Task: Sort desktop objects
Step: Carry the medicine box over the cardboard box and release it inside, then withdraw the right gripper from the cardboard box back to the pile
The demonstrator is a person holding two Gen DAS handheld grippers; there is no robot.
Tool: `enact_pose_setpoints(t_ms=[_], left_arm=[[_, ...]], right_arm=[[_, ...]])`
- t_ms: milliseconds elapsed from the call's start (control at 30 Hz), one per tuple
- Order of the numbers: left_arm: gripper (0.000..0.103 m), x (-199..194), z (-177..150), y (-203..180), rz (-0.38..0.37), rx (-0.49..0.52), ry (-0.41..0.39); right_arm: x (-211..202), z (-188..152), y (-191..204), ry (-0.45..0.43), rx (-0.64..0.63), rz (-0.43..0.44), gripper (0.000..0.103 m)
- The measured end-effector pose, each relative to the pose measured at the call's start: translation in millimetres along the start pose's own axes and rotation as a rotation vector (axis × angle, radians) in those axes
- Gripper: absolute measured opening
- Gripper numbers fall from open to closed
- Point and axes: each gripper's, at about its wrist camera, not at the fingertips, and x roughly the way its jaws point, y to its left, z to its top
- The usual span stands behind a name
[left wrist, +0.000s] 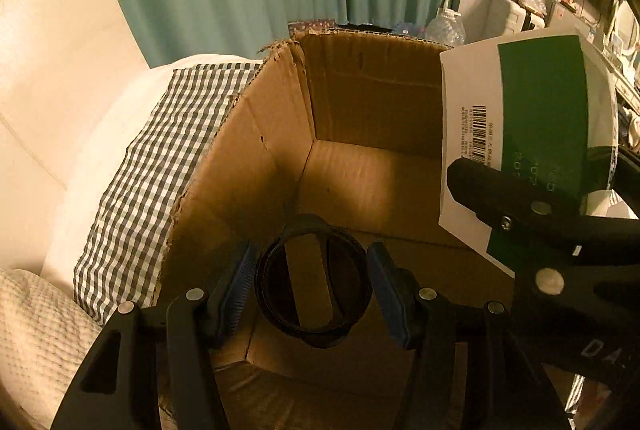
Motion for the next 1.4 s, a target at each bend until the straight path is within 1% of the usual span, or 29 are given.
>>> enact_pose_setpoints(t_ms=[33, 67, 100, 200, 433, 533, 600, 667, 800, 933, 1000, 1067, 1167, 1300, 1400], left_arm=[[0.061, -2, 0, 0, 0.001, -0.001, -0.007], [0.064, -4, 1, 0, 0.002, 0.000, -0.013], [0.069, -4, 2, 0, 0.002, -0.002, -0.019], [0.077, -9, 4, 3, 0.007, -0.005, -0.047], [0.080, -26, 8, 6, 0.015, -0.019, -0.094], [0.082, -34, 10, 7, 0.034, -0.032, -0.122], [0.084, -46, 10, 6, 0.024, -0.032, -0.156], [0.086, -59, 11, 3, 0.018, -0.025, -0.194], [0.091, -78, 11, -7, 0.015, -0.016, -0.257], [0.097, -96, 16, -12, -0.013, -0.026, -0.311], [0.102, -107, 16, -15, -0.043, -0.036, -0.342], [0.103, -115, 13, -20, -0.060, -0.037, -0.361], [0.103, -127, 13, -31, -0.075, -0.024, -0.389], [0.103, -140, 10, -47, -0.090, -0.001, -0.417], [0.103, -146, 8, -57, -0.097, 0.007, -0.427]], right_arm=[[1, 0, 0, -0.001, 0.001, -0.001, 0.085], [1, 0, 1, -0.003, 0.001, -0.003, 0.085], [2, 1, 1, -0.006, 0.002, -0.004, 0.086], [1, 3, 2, -0.019, 0.008, -0.011, 0.086], [-19, 10, -2, -0.089, 0.036, -0.013, 0.087], [-34, 11, -3, -0.130, 0.046, -0.023, 0.088], [-44, 12, -5, -0.153, 0.053, -0.028, 0.088], [-56, 12, -6, -0.178, 0.058, -0.047, 0.090], [-83, 11, -9, -0.235, 0.062, -0.087, 0.091], [-110, 11, -13, -0.283, 0.058, -0.123, 0.093], [-126, 10, -15, -0.312, 0.056, -0.143, 0.099], [-141, 8, -18, -0.347, 0.058, -0.166, 0.103], [-162, 0, -24, -0.386, 0.059, -0.209, 0.103], [-182, -7, -32, -0.405, 0.065, -0.232, 0.103], [-197, -14, -39, -0.418, 0.071, -0.270, 0.103]])
